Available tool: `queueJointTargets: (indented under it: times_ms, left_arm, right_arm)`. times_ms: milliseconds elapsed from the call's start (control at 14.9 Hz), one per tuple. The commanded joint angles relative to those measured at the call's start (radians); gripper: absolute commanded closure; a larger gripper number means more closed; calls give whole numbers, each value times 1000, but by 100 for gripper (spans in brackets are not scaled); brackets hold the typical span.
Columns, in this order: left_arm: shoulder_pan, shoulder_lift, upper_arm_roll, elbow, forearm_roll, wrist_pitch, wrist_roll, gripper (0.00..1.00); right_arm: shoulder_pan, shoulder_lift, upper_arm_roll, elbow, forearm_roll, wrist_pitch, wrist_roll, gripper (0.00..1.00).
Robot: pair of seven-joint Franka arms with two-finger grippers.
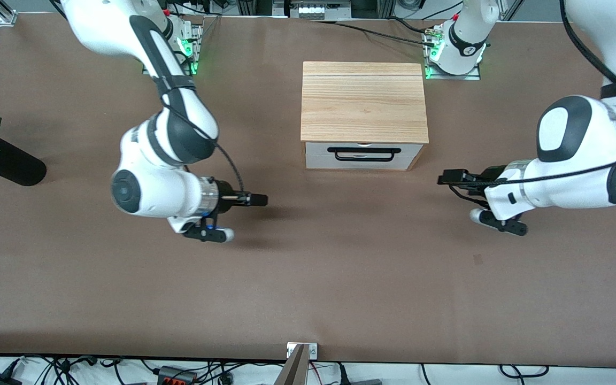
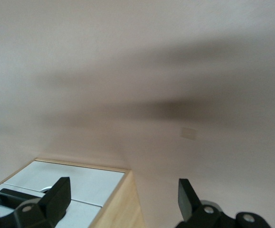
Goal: Close drawer with both arms simultaneously
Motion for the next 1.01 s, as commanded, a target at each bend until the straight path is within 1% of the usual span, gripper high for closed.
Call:
queueJointTargets:
  times_ms: [0,134,201,268,336,403,470,537,604,671,738,805,872,940]
  left_arm:
    - [-5,12,-4,55,127,-24,-120,0]
    - [-2,-23,-2,80,245,-27,-186,0]
    - [4,-33,-2,120,285,-51,-185,0]
    - [6,-34,-4,166,308,-120,-186,0]
    - [4,-36,-1,215,308,-192,-196,0]
    - [10,-38,1,254,307,-212,-197,0]
    - [23,-47,4,254,300,-212,-203,0]
    - [29,-80,10,243,297,-209,-203,0]
    - [27,-128,31,193,279,-202,-188,0]
    - [20,-199,68,120,220,-168,-185,0]
    - [12,-281,94,-6,166,-116,-167,0]
    - [7,-359,108,-124,152,-37,-138,0]
    - [-2,-422,110,-218,158,40,-110,0]
    - [-26,-454,128,-273,170,91,-105,0]
  right_arm:
    - [4,-3,-109,93,-13,-134,0,0]
    - [4,-3,-201,107,-13,-199,-3,0]
    - [2,-3,-246,126,-13,-229,-8,0]
    - [2,-3,-301,140,-13,-271,-15,0]
    - [3,-6,-344,156,-13,-302,-15,0]
    - [4,-6,-381,171,-13,-323,-17,0]
    - [5,-14,-415,183,-14,-346,-15,0]
    - [4,-24,-441,185,-13,-366,-17,0]
    - [4,-31,-455,186,-14,-366,-17,0]
    - [-12,-90,-441,173,-42,-345,-17,0]
    - [-50,-122,-434,161,-65,-349,-44,0]
    - [-67,-127,-435,163,-69,-355,-78,0]
    - [-72,-129,-438,166,-71,-357,-99,0]
    - [-72,-129,-440,168,-77,-354,-106,0]
